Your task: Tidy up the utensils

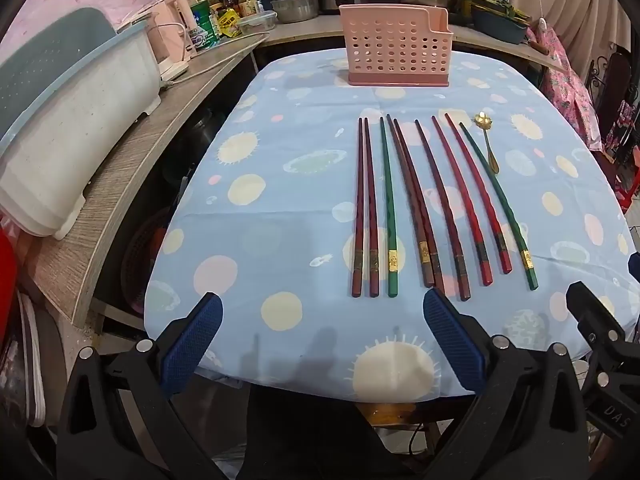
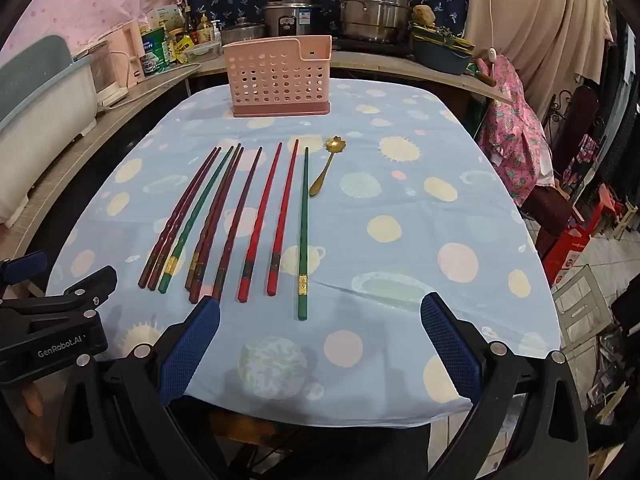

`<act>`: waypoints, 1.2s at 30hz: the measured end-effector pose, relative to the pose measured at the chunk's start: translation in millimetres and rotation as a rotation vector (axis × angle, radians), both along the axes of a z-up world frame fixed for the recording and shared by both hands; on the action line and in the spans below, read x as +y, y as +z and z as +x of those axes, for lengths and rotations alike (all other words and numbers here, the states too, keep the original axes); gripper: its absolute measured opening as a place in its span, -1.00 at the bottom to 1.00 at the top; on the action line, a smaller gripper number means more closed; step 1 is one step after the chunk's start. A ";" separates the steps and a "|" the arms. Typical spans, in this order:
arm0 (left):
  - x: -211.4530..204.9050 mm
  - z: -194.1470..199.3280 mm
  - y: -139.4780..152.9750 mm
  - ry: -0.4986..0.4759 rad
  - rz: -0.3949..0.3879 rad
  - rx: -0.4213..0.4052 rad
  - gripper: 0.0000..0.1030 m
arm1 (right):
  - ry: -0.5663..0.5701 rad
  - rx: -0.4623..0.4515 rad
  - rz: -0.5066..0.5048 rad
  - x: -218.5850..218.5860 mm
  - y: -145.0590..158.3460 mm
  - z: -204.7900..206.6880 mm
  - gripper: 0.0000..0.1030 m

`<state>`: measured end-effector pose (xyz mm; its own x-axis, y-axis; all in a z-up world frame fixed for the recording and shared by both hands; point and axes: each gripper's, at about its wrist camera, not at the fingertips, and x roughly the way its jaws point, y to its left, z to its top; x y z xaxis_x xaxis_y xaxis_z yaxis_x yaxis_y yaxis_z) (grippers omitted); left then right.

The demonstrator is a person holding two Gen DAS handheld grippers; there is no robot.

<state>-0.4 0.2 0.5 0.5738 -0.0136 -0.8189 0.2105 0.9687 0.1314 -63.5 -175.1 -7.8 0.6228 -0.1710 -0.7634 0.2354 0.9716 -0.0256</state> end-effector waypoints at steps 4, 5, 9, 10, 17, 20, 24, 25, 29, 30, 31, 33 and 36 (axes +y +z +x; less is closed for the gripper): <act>-0.4 -1.5 -1.1 -0.012 -0.001 0.002 0.86 | -0.001 0.004 0.003 -2.2 1.0 -0.4 0.87; -0.5 -2.1 -1.7 -0.016 -0.001 0.004 0.86 | -0.001 0.004 0.003 -3.2 1.3 -0.7 0.87; 7.5 -1.6 -3.0 -0.015 0.003 0.014 0.86 | 0.004 0.012 -0.010 5.4 1.4 0.5 0.87; 4.3 0.3 0.5 -0.010 0.004 0.021 0.86 | 0.004 0.011 -0.012 5.4 1.6 0.4 0.87; -0.5 -1.2 -1.5 -0.008 0.009 0.029 0.86 | 0.006 0.014 -0.017 6.8 2.7 1.0 0.87; -1.7 -2.4 -2.2 -0.011 0.011 0.029 0.86 | 0.008 0.014 -0.014 4.4 1.8 0.8 0.87; -2.9 0.0 -3.7 -0.009 0.013 0.034 0.86 | 0.009 0.015 -0.014 3.1 0.5 0.7 0.87; -3.1 -0.1 -3.9 -0.009 0.013 0.033 0.86 | 0.009 0.015 -0.014 3.0 0.4 0.5 0.87; -4.4 -1.0 -4.1 -0.009 0.014 0.030 0.86 | 0.009 0.016 -0.014 3.3 0.6 0.6 0.87; -4.8 -1.2 -3.7 -0.010 0.015 0.030 0.86 | 0.009 0.016 -0.014 3.5 0.5 0.4 0.87; -2.8 0.3 -2.7 -0.011 0.013 0.033 0.86 | 0.009 0.015 -0.015 3.6 0.3 0.5 0.87; -3.3 0.4 -3.3 -0.011 0.013 0.034 0.86 | 0.010 0.016 -0.014 3.4 0.4 0.8 0.87; -4.1 0.6 -4.2 -0.011 0.013 0.035 0.86 | 0.009 0.017 -0.014 3.5 0.3 1.0 0.87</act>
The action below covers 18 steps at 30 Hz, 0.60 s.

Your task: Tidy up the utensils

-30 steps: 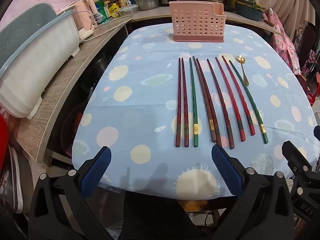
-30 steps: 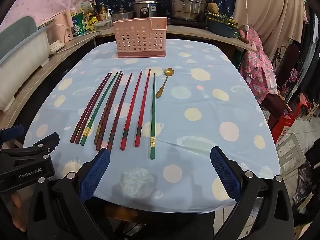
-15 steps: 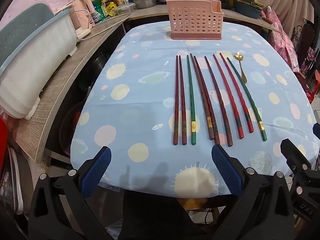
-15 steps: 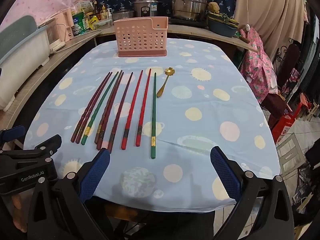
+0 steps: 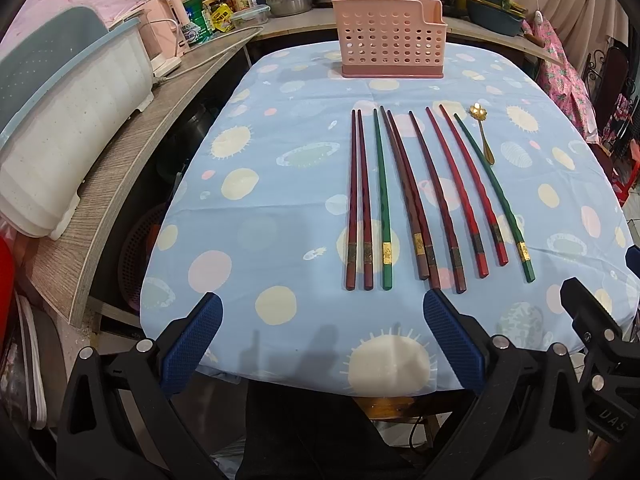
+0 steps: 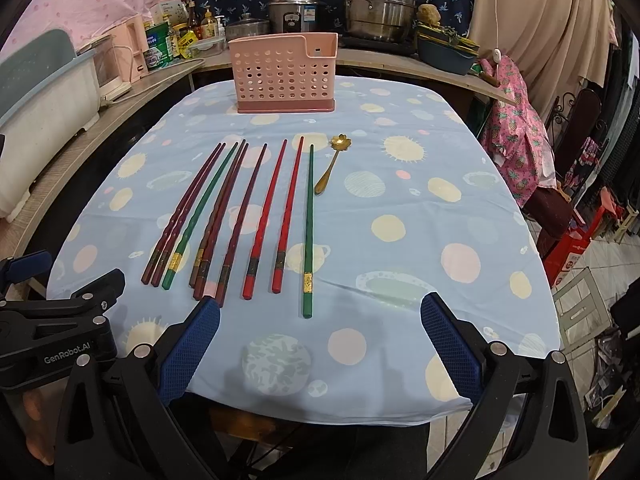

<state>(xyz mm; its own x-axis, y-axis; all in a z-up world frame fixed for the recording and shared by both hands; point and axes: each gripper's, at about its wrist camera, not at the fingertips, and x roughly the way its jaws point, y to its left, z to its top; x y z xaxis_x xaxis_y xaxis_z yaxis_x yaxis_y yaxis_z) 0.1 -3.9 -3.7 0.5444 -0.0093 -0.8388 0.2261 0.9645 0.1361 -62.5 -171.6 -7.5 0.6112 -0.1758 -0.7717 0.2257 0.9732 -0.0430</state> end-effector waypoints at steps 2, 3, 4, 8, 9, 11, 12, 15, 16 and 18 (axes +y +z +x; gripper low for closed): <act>-0.4 0.0 -0.4 0.000 0.000 0.000 0.86 | -0.001 0.000 -0.001 0.1 -0.2 -0.1 0.87; -0.6 0.0 -0.7 0.000 -0.001 0.000 0.86 | 0.000 0.000 0.001 0.0 -0.1 0.1 0.87; -0.4 -0.5 -0.3 0.001 -0.002 0.001 0.86 | 0.000 0.000 0.001 0.1 -0.3 0.0 0.87; 1.2 -0.3 -0.1 0.004 -0.003 0.001 0.86 | 0.000 0.005 0.000 0.3 -0.7 0.1 0.87; 0.9 -0.4 -0.2 0.005 -0.003 0.001 0.86 | 0.000 0.005 0.000 0.3 -0.8 0.0 0.87; 0.2 -0.8 -0.4 0.005 -0.003 -0.001 0.86 | -0.001 0.005 0.001 0.3 -1.1 -0.2 0.87; -0.2 -1.1 -0.6 0.005 -0.003 -0.001 0.86 | 0.000 0.005 0.000 0.4 -0.9 0.0 0.87; 1.2 0.0 -0.2 0.004 -0.004 0.002 0.86 | 0.000 0.005 0.000 0.4 -0.9 0.2 0.87; 1.0 -0.1 -0.2 0.004 -0.003 0.002 0.86 | 0.000 0.005 -0.001 0.5 -0.8 0.3 0.87; 0.4 -0.2 -0.2 0.004 -0.004 0.001 0.86 | 0.000 0.006 -0.002 0.4 -1.0 0.3 0.87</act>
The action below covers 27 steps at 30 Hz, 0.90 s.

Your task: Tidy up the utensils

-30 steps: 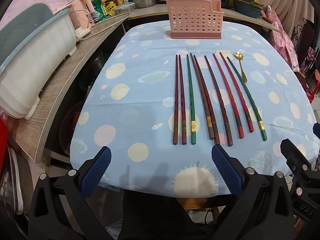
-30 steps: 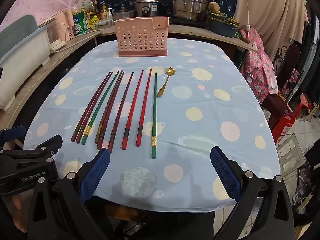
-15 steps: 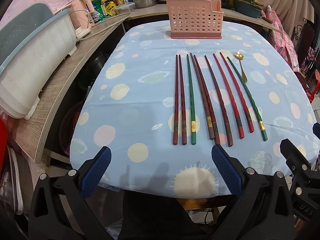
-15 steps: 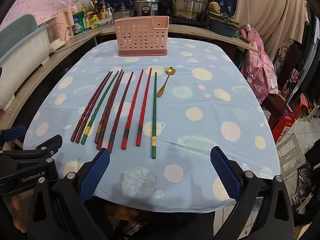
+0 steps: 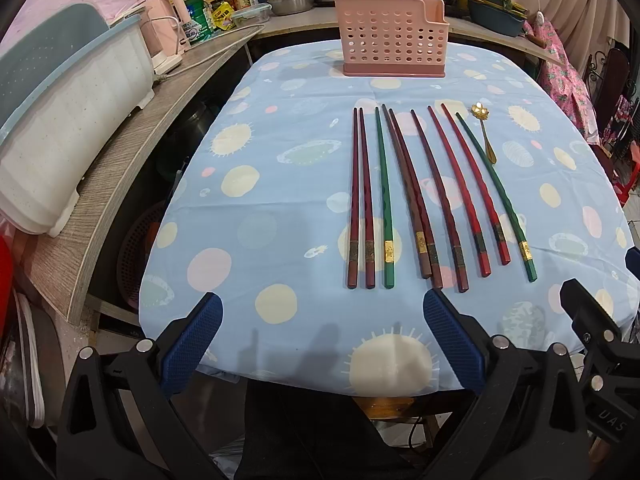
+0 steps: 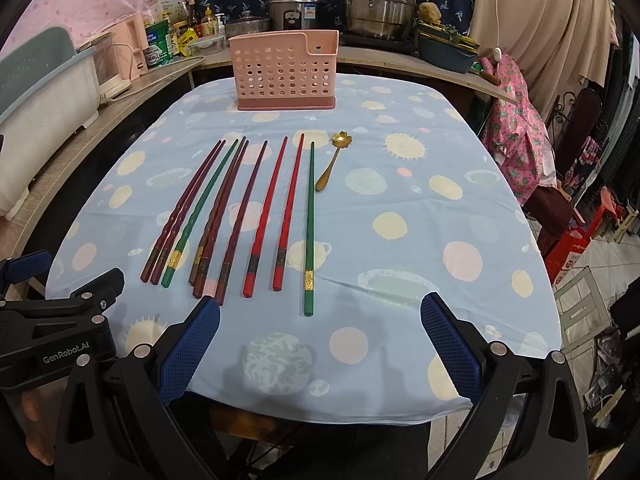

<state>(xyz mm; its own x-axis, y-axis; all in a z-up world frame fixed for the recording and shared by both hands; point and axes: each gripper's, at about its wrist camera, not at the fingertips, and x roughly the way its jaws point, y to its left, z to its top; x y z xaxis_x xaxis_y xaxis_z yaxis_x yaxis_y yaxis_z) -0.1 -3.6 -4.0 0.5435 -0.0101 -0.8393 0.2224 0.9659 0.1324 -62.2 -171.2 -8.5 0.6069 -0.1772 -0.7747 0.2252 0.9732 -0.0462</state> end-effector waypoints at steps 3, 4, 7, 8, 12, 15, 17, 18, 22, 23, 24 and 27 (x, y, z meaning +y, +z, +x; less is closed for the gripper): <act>-1.2 -0.3 0.1 0.000 0.000 -0.001 0.86 | 0.000 0.000 0.001 0.2 -0.5 -0.2 0.87; -1.6 -0.3 0.2 0.000 0.000 -0.002 0.86 | 0.000 0.000 0.000 0.3 -0.7 -0.2 0.87; 1.2 0.4 0.4 0.000 0.000 0.001 0.86 | 0.000 0.002 0.001 0.5 -0.4 0.2 0.87; 1.1 0.4 0.2 0.000 -0.001 0.001 0.86 | 0.000 0.001 0.000 0.5 -0.4 0.2 0.87; 1.2 0.4 0.4 0.000 0.000 0.000 0.86 | 0.000 0.001 0.000 0.5 -0.8 0.1 0.87; 1.3 0.5 0.5 -0.001 0.000 0.001 0.86 | -0.001 0.003 0.001 0.6 -1.4 0.4 0.87; 1.2 0.5 0.3 -0.001 0.000 0.000 0.86 | -0.002 0.002 0.000 0.7 -2.3 0.1 0.87; 1.3 0.5 0.4 0.000 0.000 0.000 0.86 | -0.001 0.003 0.000 0.6 -1.9 0.3 0.87; 1.3 0.4 0.5 0.000 -0.001 0.000 0.86 | -0.001 0.002 -0.001 0.4 -2.0 0.3 0.87; 1.2 0.4 0.4 0.000 0.000 -0.001 0.86 | 0.000 0.003 0.000 0.3 -2.3 0.3 0.87; 1.3 0.5 0.5 0.000 -0.001 0.000 0.86 | 0.000 0.003 0.000 0.4 -1.5 0.5 0.87; 1.3 0.5 0.5 -0.001 -0.001 0.000 0.86 | -0.001 0.004 0.001 0.4 -1.5 0.5 0.87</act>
